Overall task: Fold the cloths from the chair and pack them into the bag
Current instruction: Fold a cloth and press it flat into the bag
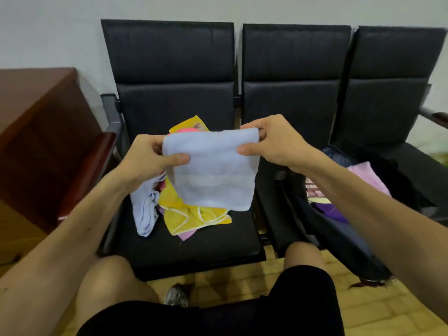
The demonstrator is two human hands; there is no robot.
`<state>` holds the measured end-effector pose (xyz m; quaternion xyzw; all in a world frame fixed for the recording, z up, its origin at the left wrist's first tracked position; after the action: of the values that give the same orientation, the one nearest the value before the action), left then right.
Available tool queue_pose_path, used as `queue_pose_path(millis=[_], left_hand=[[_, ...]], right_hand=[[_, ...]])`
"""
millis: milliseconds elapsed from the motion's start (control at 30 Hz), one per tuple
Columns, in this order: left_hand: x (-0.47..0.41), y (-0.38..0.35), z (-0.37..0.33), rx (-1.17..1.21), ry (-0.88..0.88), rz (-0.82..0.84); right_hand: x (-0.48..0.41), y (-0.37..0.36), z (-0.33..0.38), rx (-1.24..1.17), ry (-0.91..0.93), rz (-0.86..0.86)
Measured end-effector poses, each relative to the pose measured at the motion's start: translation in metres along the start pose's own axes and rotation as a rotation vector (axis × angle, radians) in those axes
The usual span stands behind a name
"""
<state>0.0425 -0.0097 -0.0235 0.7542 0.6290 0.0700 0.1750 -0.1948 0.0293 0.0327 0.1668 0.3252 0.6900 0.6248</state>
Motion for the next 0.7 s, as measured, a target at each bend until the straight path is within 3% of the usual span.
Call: queue_pose_path(millis=[333, 700], left_hand=[[0.008, 0.012, -0.015, 0.279, 0.033, -0.136], [0.035, -0.001, -0.031, 0.330, -0.097, -0.255]], right_hand=[[0.000, 0.014, 0.014, 0.185, 0.017, -0.068], [0.010, 0.021, -0.001, 0.047, -0.040, 0.042]])
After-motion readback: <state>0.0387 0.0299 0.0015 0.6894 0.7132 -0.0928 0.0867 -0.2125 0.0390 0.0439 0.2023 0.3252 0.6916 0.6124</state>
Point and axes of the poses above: each hand's wrist, its own x-axis away from the middle knuckle, its own y-axis out of the back of the hand, z = x × y, the point moved 10 cm from there along -x, towards the middle knuckle, and after that the axes turned 2 degrees about y, right-handed, at the moved point
